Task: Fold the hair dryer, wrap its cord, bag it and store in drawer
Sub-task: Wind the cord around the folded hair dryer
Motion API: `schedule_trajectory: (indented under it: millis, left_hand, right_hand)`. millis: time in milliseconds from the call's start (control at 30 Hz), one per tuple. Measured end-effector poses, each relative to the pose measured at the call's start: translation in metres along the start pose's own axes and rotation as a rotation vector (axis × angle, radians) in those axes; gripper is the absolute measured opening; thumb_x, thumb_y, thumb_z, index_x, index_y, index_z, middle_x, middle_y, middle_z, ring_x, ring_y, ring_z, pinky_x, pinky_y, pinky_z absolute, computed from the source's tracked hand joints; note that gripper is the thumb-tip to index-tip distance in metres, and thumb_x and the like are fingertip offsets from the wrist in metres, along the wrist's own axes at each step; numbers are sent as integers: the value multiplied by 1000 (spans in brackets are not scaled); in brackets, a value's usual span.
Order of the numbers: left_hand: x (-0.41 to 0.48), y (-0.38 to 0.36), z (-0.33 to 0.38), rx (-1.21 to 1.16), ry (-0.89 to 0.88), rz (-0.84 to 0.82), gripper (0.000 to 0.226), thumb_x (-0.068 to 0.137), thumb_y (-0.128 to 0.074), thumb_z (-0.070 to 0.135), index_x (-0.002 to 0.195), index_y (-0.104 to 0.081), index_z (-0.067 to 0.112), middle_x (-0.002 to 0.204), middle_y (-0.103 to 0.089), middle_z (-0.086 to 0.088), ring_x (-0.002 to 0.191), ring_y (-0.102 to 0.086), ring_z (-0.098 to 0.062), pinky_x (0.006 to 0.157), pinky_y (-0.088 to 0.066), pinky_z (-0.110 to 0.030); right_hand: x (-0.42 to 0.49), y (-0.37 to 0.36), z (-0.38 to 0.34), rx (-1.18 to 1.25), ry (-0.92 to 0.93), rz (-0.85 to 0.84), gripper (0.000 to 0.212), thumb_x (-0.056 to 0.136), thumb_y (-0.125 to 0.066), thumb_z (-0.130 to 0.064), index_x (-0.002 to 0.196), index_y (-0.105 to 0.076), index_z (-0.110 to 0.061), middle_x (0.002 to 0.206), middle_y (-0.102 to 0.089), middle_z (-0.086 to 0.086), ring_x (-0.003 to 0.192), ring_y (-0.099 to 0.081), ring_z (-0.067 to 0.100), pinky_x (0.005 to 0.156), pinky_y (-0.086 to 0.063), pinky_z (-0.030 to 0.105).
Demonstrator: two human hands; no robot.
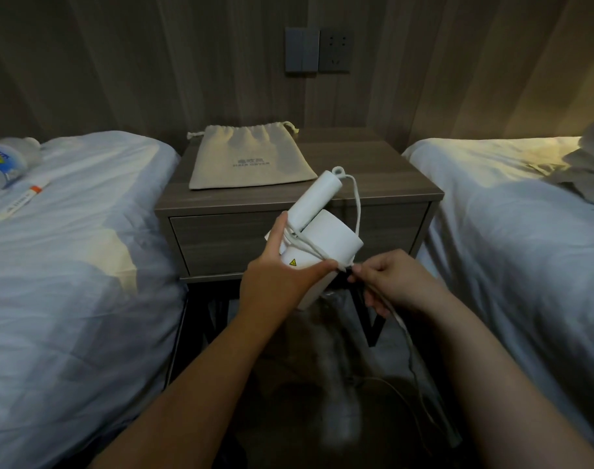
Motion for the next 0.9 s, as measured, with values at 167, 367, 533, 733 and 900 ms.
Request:
schedule_trajectory:
  millis: [167, 367, 533, 733, 900]
  left_hand:
    - [2, 7, 1, 213, -48, 120, 108, 59, -77, 58, 145, -14, 43, 133, -55, -6, 111, -57, -26, 94, -48, -39]
    - [4, 16, -5, 506, -284, 205, 110, 54, -59, 76, 147, -19, 33, 114, -66, -8, 98, -64, -24, 79, -55, -39]
    - [4, 14, -5, 717, -367, 157, 108, 53, -50, 81, 145, -14, 38, 97, -65, -8, 84, -62, -23, 65, -53, -37]
    - [5, 11, -3, 854, -436, 116, 105, 55, -45, 82, 145, -18, 36, 90, -64, -9, 76, -61, -23, 59, -51, -33]
    - [4, 13, -3, 880, -422, 171, 105, 53, -52, 81, 143, -31, 33, 82, -62, -9, 69, -59, -24, 51, -47, -31]
  right_hand:
    - [-8, -3, -7, -148, 49, -239, 22, 98, -43, -24, 103, -62, -14, 52, -63, 4, 35, -52, 11, 46, -44, 23]
    - [-10, -4, -7, -380, 73, -318, 23, 94, -44, -11, 111, -58, -19, 53, -58, 1, 38, -47, 11, 41, -40, 20]
    - [-16, -1, -2, -574, 144, -390, 52, 81, -47, 2, 121, -55, -31, 73, -59, -8, 59, -58, 6, 60, -55, 28]
    - [-26, 2, -10, -562, 93, -424, 50, 79, -48, 5, 116, -51, -30, 74, -59, -3, 52, -60, 7, 54, -52, 27]
    - [-26, 7, -11, -642, -7, -436, 37, 84, -44, 0, 114, -54, -20, 65, -63, -1, 40, -55, 5, 52, -49, 23]
Point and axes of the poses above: each hand's wrist, its own x-axis towards the middle knuckle, its own y-axis out of the back of the hand, z = x × y, the point moved 2 cm from there along x, towards the middle knuckle
